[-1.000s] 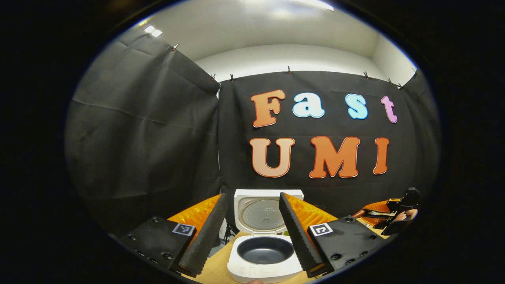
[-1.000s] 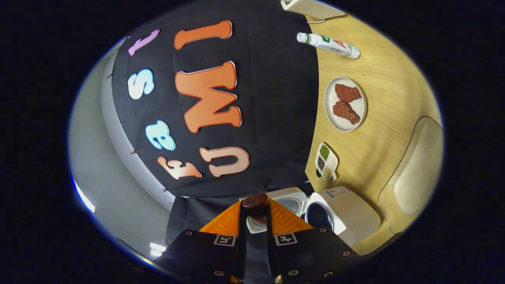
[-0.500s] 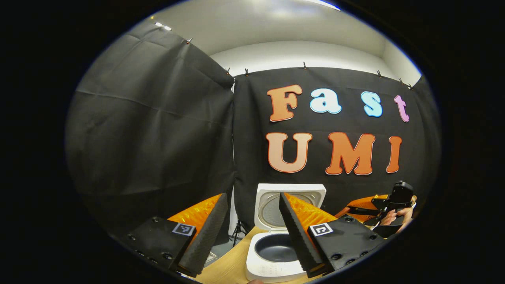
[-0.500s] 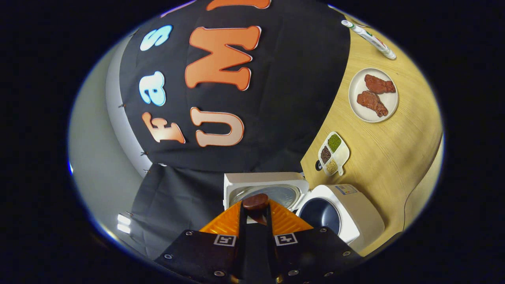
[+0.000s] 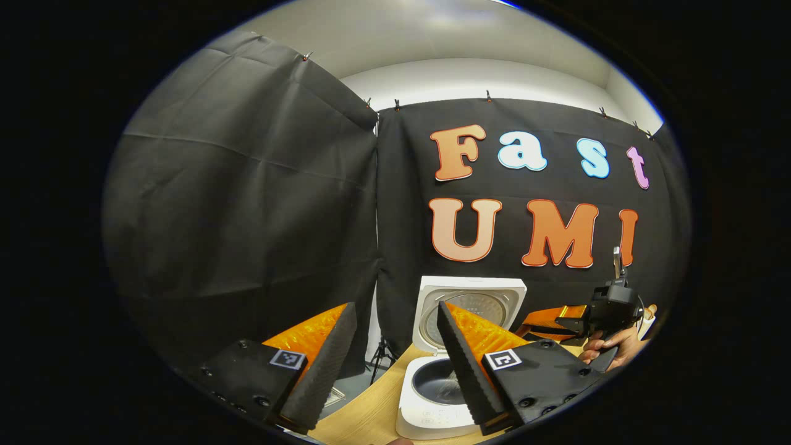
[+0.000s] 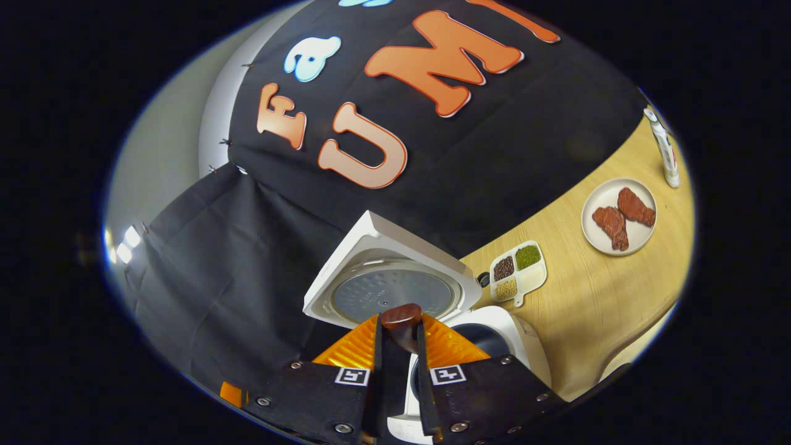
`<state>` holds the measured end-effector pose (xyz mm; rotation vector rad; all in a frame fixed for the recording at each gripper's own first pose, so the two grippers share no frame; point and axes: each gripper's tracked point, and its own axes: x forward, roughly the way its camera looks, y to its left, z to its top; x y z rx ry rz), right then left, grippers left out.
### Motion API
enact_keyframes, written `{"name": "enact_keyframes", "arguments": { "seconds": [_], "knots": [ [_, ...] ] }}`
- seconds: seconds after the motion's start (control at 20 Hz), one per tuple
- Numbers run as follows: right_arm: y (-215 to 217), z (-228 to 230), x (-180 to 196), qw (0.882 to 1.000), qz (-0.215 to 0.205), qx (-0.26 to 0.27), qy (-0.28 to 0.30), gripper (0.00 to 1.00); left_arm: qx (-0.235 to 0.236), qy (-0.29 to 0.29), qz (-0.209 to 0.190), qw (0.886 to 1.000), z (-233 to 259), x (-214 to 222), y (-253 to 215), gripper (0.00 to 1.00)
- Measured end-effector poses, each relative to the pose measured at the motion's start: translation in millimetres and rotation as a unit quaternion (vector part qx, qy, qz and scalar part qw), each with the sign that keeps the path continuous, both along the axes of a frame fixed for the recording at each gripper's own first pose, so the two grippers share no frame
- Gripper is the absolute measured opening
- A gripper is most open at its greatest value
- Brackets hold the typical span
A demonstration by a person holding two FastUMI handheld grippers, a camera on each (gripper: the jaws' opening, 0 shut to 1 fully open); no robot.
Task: Close the left gripper, press the button to open the rice cooker; take a wooden spoon from the chopstick holder with the right hand, scoop a spoonful of rice and pour it into the rice cooker, then put the wooden spoon back into the chopstick holder.
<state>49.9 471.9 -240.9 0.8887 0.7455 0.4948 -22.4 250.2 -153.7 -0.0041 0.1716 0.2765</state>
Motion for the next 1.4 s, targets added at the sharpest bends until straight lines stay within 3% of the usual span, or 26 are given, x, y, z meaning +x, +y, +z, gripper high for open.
{"name": "enact_keyframes", "arguments": {
  "seconds": [0.4,0.8,0.85,0.9,1.25,1.35,1.4],
  "knots": [
    [11.4,19.2,-2.5,0.988,0.042,-0.099,-0.112,0.21,0.002,0.003,0.004,1.0,-1.4,-5.0,2.8,0.9],
    [30.0,45.3,-19.8,0.954,0.103,-0.17,-0.226,0.21,0.001,0.002,0.005,1.0,-0.1,-11.1,-0.7,0.9],
    [31.1,47.1,-21.5,0.949,0.109,-0.178,-0.238,0.26,0.002,0.002,0.004,1.0,1.0,-12.5,-1.8,0.9],
    [32.9,47.9,-22.1,0.944,0.116,-0.183,-0.248,0.21,0.002,0.003,0.005,1.0,0.9,-13.6,-2.0,0.9],
    [39.4,63.4,-41.0,0.905,0.166,-0.219,-0.325,0.21,0.004,0.005,0.003,1.0,2.3,-16.4,-8.9,0.9],
    [40.9,67.3,-44.8,0.903,0.172,-0.212,-0.33,0.21,0.007,0.004,0.001,1.0,3.4,-18.0,-11.7,0.9],
    [38.8,68.0,-47.0,0.909,0.17,-0.201,-0.324,0.21,0.009,0.004,0.001,1.0,4.6,-18.6,-13.1,0.91]
  ]
}}
